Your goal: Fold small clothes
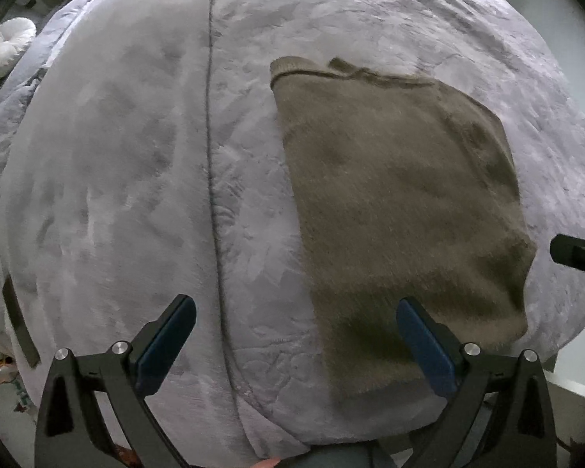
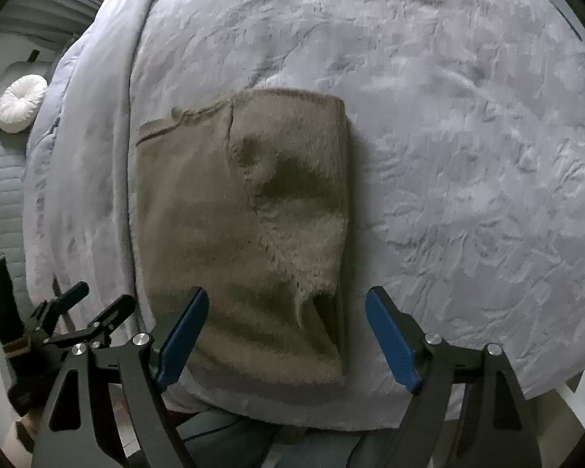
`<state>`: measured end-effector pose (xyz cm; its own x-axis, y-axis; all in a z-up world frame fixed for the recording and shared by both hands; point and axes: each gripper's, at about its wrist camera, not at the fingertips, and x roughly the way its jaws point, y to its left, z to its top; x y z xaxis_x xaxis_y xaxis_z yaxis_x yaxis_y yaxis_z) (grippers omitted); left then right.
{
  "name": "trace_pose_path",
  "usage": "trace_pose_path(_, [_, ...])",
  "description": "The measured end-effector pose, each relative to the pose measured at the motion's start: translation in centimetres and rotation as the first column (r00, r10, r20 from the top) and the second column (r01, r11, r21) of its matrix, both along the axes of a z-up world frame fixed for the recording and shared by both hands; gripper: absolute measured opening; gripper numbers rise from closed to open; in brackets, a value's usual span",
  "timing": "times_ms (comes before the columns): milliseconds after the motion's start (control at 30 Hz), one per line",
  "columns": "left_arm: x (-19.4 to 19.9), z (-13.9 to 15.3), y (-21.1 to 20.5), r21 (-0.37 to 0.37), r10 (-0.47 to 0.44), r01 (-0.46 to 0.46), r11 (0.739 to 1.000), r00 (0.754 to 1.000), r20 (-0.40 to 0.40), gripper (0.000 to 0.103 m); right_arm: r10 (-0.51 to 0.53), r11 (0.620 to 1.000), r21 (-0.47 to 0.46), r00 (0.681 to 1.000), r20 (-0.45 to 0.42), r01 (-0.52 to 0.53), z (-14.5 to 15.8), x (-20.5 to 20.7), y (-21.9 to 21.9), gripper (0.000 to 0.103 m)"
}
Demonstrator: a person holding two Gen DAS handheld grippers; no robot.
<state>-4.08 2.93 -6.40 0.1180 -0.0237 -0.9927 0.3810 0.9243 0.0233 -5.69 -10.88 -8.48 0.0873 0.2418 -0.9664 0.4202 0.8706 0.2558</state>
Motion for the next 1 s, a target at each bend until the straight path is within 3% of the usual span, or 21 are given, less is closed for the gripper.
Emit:
trace_pose_path(200, [1.1, 1.0, -0.2, -0.054, 0.03, -0.029, 0.998, 0.999, 0.015, 0.103, -0.006, 0.996, -0.092, 1.0, 0.03, 0.009, 0.7, 0.6, 0.3, 0.088])
trace_pose_path(400, [1.3, 1.2, -0.8, -0.023, 0.035, -0.034, 0.999, 0.999, 0.03, 0.103, -0.02, 0.989, -0.142, 0.999, 0.045, 0.026, 1.2, 0.7, 0.1, 0.088])
trace_pose_path(667, [1.8, 0.5, -0.7, -0.031, 0.077, -0.078, 0.996, 0.997, -0.026, 0.103, -0.007, 0.989, -0.149, 0.999, 0.04, 0.013, 1.2, 0.8, 0.2, 0.088])
trace_pose_path(1000, [1.9, 0.7, -0.8, -0.025, 0.078, -0.079, 0.997, 0.997, -0.02, 0.103, 0.016, 0.99, -0.143, 1.0, 0.024, -0.013, 1.0, 1.1, 0.8, 0.088])
